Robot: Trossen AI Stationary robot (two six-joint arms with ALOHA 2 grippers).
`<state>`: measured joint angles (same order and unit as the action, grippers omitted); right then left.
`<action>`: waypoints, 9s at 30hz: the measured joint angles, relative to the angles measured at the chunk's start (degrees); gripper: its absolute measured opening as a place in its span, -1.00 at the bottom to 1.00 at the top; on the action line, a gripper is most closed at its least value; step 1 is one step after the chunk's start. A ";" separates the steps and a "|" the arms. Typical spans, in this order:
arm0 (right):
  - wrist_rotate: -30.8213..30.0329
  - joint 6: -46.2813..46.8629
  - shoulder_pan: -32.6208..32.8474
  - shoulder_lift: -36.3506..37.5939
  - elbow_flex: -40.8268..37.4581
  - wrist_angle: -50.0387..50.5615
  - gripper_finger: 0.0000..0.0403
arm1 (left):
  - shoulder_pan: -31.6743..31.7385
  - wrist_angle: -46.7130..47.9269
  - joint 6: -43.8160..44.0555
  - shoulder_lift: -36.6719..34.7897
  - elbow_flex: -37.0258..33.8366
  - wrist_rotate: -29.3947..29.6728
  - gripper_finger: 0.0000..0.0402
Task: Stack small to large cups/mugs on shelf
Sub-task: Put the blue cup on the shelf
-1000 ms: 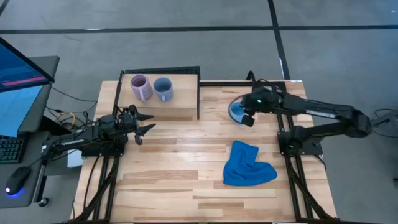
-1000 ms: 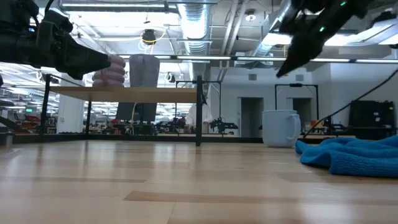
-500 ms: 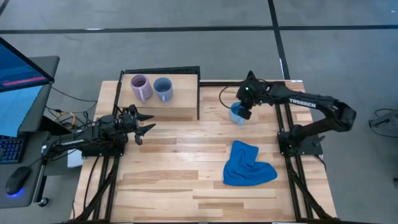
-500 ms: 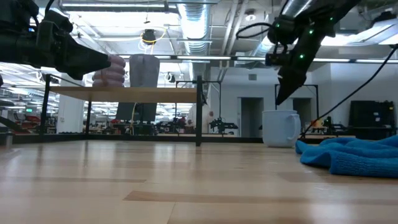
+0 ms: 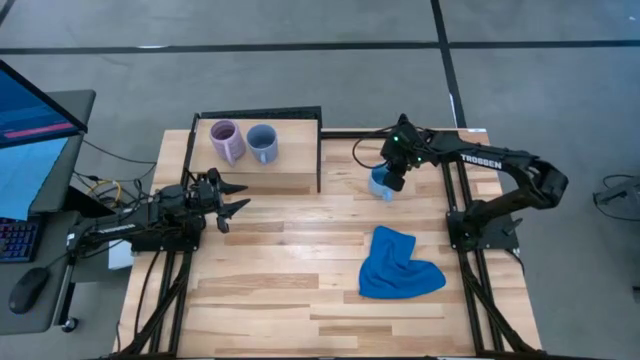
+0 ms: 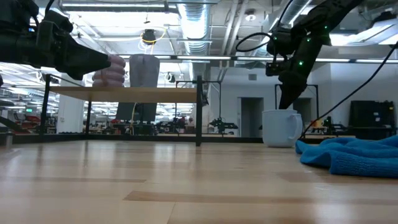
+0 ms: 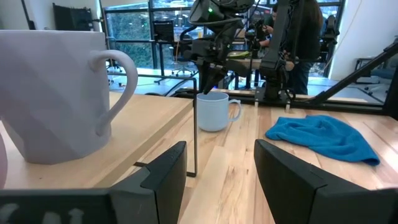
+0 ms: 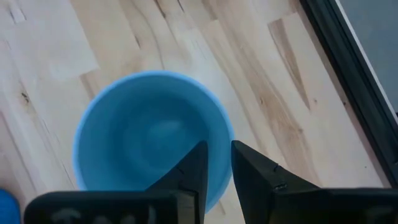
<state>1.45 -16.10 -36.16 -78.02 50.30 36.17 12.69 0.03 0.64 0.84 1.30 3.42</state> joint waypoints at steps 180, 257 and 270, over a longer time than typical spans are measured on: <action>-4.82 13.28 14.64 -41.42 83.19 24.54 -0.92 | -0.02 0.02 1.67 0.02 -0.02 0.02 -0.10; -5.97 13.11 13.94 -49.07 83.60 25.06 -0.76 | 0.00 0.04 1.91 0.02 0.00 0.02 -0.10; -5.91 13.14 14.01 -49.07 83.60 24.67 -0.71 | 0.00 0.02 1.98 0.02 0.00 0.02 -0.10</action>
<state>-4.46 -2.96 -22.15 -127.09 133.91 60.84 12.68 0.06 2.63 0.86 1.30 3.44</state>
